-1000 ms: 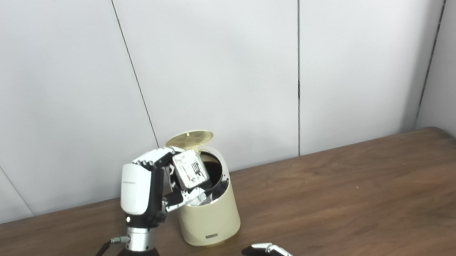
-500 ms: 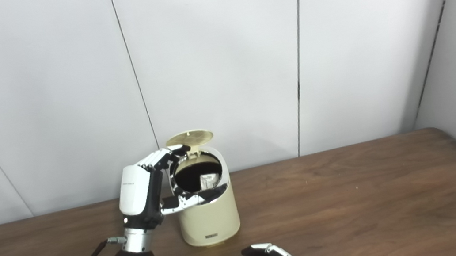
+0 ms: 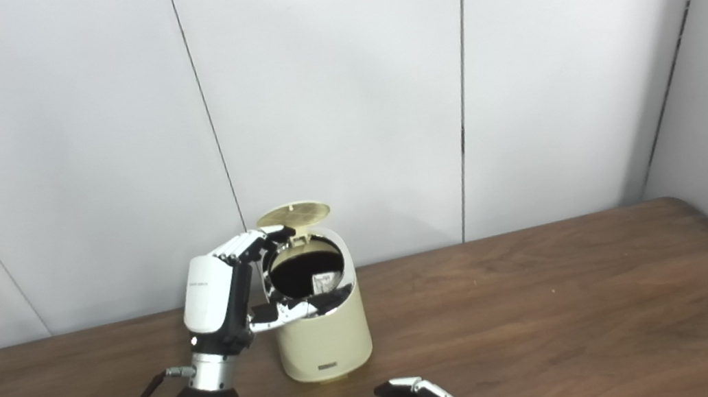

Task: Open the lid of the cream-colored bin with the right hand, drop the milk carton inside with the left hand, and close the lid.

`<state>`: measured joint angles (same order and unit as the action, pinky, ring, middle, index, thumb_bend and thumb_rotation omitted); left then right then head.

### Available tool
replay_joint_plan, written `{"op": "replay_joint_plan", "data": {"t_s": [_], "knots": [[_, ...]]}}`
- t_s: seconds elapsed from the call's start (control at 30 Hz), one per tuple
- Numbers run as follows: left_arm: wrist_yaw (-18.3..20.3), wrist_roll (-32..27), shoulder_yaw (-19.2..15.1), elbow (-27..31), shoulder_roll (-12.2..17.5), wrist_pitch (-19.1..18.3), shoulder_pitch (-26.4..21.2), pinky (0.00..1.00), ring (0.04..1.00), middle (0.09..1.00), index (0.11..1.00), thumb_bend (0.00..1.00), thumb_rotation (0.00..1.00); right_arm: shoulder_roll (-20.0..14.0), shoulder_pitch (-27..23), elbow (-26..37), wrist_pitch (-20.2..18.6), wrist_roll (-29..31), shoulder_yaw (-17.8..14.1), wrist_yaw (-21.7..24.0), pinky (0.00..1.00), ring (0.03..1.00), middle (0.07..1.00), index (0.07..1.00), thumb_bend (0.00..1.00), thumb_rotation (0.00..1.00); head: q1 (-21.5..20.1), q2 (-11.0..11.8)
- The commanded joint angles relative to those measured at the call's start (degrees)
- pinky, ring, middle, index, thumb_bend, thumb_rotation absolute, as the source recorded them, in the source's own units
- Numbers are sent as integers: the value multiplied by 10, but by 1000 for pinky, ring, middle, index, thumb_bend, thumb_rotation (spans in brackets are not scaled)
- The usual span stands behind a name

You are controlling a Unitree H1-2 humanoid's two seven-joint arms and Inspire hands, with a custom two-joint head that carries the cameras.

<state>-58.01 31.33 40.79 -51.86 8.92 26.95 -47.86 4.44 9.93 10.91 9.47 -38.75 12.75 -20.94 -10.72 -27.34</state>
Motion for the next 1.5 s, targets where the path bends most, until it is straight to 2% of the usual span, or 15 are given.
{"op": "replay_joint_plan", "data": {"t_s": [0.0, 0.1, 0.13, 0.17, 0.2, 0.3, 0.4, 0.5, 0.6, 0.73, 0.93, 1.07, 1.27, 1.37, 1.47], "knots": [[-9, -18, -3, 46, 19, 0, 2, 454, 518, 550, 571, 859, 623, 21, 5, -10, 33, 0, 18, -20, 460, 582, 646, 625, 283, 189, 2, 2], [1, -50, -8, 143, 45, 0, 40, 403, 458, 486, 483, 486, 751, 21, 1, -11, 47, 17, 12, -28, 435, 560, 640, 614, 277, 177, 9, 5], [16, -70, -10, 191, 58, 0, 58, 396, 451, 479, 476, 440, 764, 22, -2, -4, 49, 22, 9, -30, 432, 558, 639, 614, 276, 180, 15, 5], [37, -95, -13, 240, 70, 0, 79, 386, 443, 471, 469, 397, 701, 24, -6, 7, 48, 24, 6, -31, 454, 576, 632, 613, 272, 195, 18, 4], [54, -113, -17, 272, 78, 0, 93, 380, 437, 468, 469, 391, 607, 26, -9, 15, 47, 25, 4, -32, 473, 588, 622, 606, 261, 220, 18, 4], [136, -169, -57, 365, 91, 0, 147, 381, 442, 482, 489, 387, 508, 24, -28, 37, 58, 40, -2, -34, 479, 591, 610, 596, 240, 204, 24, 6], [219, -205, -117, 440, 87, -5, 207, 385, 460, 516, 532, 393, 536, 10, -59, 55, 64, 48, -16, -27, 477, 585, 600, 586, 224, 241, 35, 12], [279, -220, -165, 503, 78, -27, 260, 405, 476, 539, 565, 355, 540, -2, -91, 83, 36, 43, -36, -2, 478, 598, 620, 590, 277, 466, 44, 17], [329, -241, -206, 551, 60, -53, 310, 428, 490, 548, 571, 349, 516, -16, -134, 110, 14, 64, -56, 31, 485, 610, 623, 595, 306, 524, 50, 21], [371, -254, -252, 583, 28, -69, 364, 448, 502, 555, 590, 321, 553, -50, -189, 136, -4, 63, -76, 72, 504, 623, 638, 624, 311, 551, 50, 28], [421, -226, -292, 615, -11, -142, 403, 545, 589, 627, 670, 297, 644, -109, -262, 141, -13, 73, -102, 122, 508, 626, 641, 633, 332, 574, 60, 35], [452, -228, -312, 614, -29, -174, 396, 584, 639, 675, 710, 318, 763, -138, -318, 156, -82, 52, -107, 191, 534, 658, 681, 663, 372, 733, 58, 40], [480, -209, -330, 588, -48, -211, 387, 577, 671, 711, 726, 288, 702, -174, -387, 170, -189, 19, -85, 313, 635, 759, 783, 760, 522, 817, 58, 41], [493, -206, -336, 589, -51, -230, 381, 607, 690, 729, 736, 308, 701, -190, -417, 167, -212, -1, -68, 355, 692, 809, 807, 781, 621, 841, 58, 43], [498, -195, -338, 587, -55, -235, 377, 615, 688, 730, 734, 306, 710, -196, -436, 155, -227, -13, -54, 381, 762, 858, 837, 806, 653, 844, 57, 45]]}}
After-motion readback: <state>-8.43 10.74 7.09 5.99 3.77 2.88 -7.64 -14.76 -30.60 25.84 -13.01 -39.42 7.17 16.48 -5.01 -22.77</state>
